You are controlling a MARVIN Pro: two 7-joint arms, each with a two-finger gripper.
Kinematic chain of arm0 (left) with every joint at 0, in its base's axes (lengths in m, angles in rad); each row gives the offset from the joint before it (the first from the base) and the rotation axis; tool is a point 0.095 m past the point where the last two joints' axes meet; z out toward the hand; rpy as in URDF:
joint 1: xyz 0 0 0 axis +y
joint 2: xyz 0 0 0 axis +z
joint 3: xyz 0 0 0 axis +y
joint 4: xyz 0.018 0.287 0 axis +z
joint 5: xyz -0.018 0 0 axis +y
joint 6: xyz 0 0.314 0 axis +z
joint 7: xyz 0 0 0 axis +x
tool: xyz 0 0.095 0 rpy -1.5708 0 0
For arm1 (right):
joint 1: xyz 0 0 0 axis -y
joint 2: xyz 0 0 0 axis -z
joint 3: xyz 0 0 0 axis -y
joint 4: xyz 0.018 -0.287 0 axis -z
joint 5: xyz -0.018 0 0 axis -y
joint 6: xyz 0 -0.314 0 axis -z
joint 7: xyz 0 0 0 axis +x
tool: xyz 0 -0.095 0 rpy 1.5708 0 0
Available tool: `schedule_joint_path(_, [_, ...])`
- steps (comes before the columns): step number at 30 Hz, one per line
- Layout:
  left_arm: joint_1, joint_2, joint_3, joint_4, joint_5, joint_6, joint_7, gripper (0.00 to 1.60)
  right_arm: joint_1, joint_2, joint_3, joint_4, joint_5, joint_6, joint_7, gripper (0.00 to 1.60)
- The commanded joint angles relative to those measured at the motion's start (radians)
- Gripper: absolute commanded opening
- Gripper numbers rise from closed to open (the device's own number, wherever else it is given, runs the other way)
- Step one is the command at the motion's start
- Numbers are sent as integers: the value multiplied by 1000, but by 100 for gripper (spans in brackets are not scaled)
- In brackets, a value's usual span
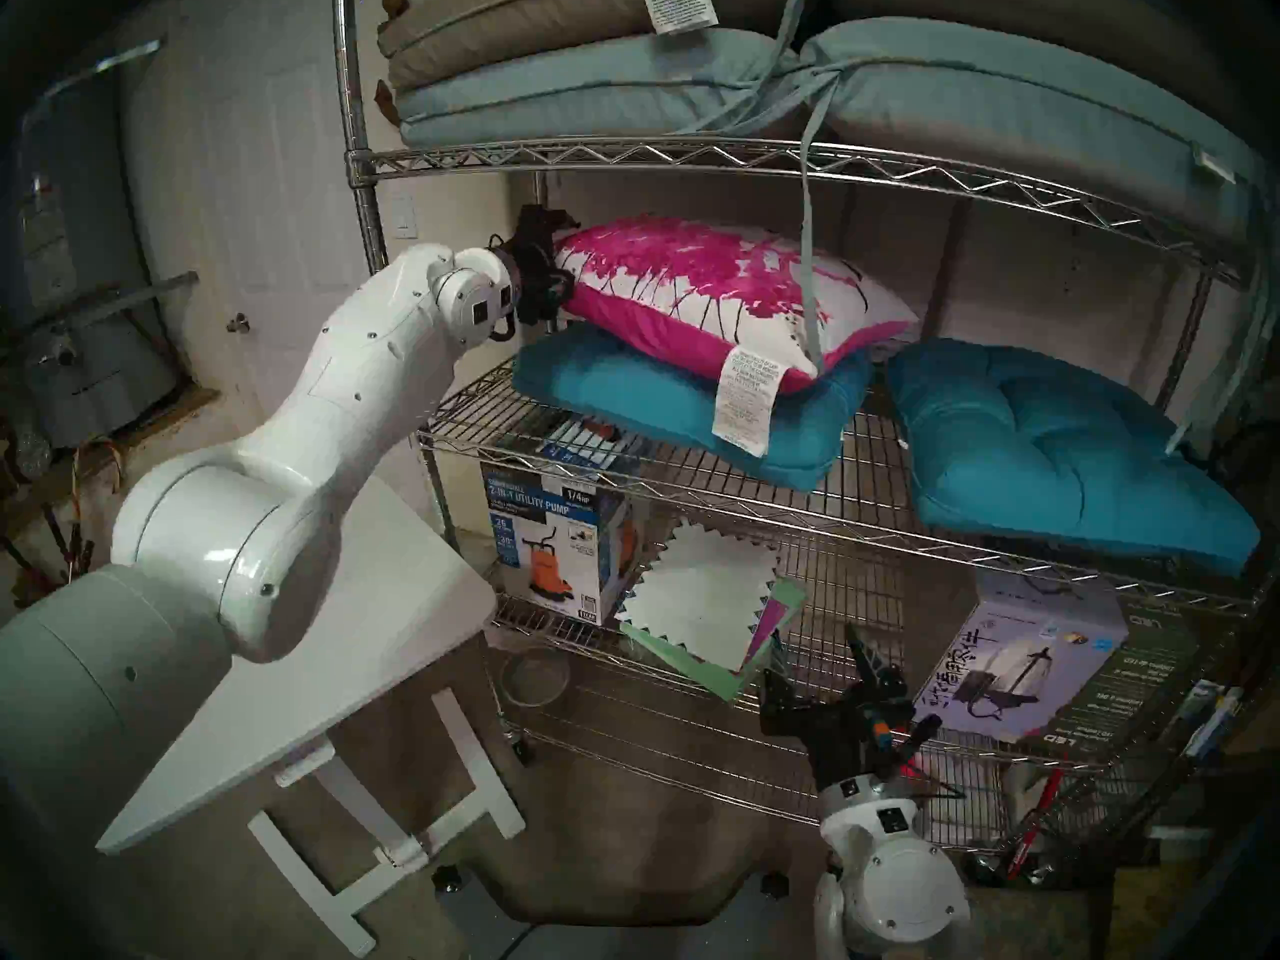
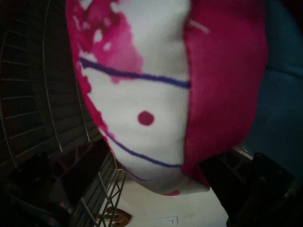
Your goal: Take cushion off the shelf
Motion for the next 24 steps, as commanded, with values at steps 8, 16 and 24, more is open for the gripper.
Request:
schedule_joint_path(8, [-126,-55,25,159,20,-113,125,160,-7,-3,-1,-36,1,-6,-1,160])
schedule_joint_path(16, [-146,-86,33,259,26,-137,173,160,-8,-3,-1,-38,1,-6,-1,160])
schedule_joint_path(24, [-176,-102,41,295,28,-146,186,160,-8,-2,-1,-38,1,-6,-1,160])
